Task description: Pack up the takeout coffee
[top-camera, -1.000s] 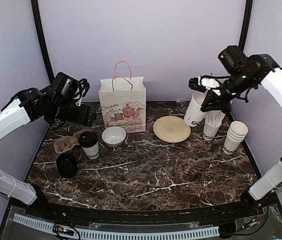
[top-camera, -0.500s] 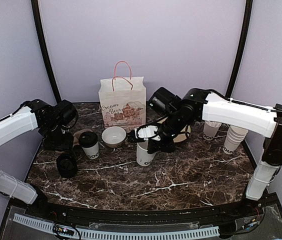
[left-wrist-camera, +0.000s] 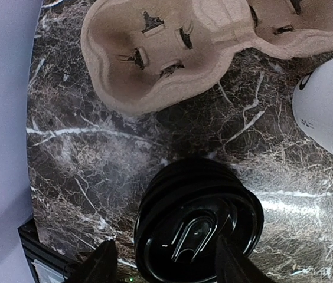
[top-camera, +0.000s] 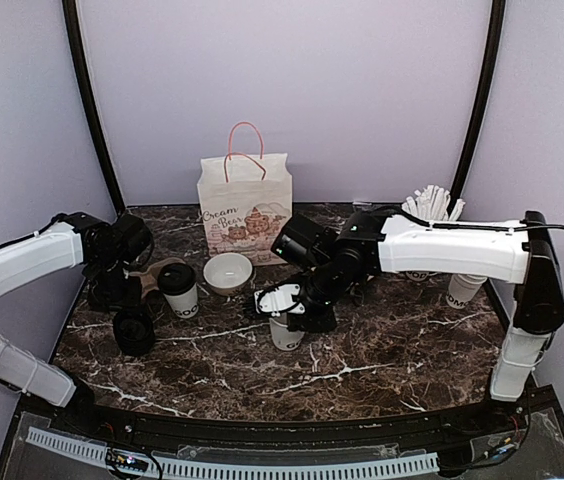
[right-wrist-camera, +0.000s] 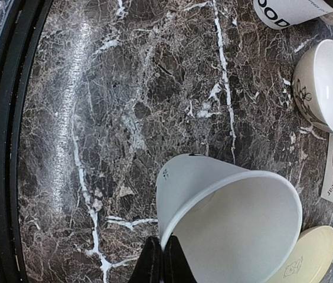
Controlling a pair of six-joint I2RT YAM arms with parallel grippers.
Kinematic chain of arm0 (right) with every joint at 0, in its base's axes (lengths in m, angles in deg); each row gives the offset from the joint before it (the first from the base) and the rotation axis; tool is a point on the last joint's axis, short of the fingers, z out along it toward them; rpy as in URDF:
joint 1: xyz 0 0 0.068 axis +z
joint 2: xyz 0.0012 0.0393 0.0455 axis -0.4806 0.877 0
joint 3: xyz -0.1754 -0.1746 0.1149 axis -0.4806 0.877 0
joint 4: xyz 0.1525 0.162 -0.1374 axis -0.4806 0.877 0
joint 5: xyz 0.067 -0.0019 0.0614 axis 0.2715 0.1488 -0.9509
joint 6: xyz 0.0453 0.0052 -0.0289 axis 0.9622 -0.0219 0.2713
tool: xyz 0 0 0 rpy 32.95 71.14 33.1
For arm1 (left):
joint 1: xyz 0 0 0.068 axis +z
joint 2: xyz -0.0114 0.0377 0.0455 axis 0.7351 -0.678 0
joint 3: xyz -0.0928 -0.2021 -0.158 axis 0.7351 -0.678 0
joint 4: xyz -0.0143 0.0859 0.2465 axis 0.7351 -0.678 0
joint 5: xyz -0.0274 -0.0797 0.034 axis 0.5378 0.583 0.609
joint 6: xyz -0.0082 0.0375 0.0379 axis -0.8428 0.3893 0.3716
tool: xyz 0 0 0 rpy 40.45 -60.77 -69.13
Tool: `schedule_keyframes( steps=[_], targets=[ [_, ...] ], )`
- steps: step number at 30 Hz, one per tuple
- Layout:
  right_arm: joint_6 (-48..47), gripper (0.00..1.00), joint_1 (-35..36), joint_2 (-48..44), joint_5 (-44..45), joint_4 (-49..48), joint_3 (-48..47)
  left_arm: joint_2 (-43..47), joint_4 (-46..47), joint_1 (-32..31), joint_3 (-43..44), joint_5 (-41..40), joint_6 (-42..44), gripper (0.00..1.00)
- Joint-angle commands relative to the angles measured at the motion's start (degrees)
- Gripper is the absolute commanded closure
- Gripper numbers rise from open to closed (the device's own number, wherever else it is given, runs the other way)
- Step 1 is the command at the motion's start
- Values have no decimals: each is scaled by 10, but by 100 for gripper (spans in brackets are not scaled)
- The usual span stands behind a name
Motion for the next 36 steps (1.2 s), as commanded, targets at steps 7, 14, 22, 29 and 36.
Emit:
schedule_keyframes(
  steps=[7, 14, 22, 29, 36],
  targets=[
    [7, 85, 4, -5, 7, -8, -1, -28, 3, 21, -7, 6, 9, 56],
    [6, 75, 4, -32, -34, 15, -10, -25, -18, 23, -8, -2, -4, 62],
    [22, 73, 4, -79, -56, 31, -28, -41, -28, 23, -16, 0, -15, 78],
    [26, 73, 3, -102, -34, 21, -26, -47, -54, 23, 1, -19, -18, 88],
    [32, 72, -8, -112, -39, 32, -48, 12, -60, 23, 56, 34, -2, 94]
  ],
)
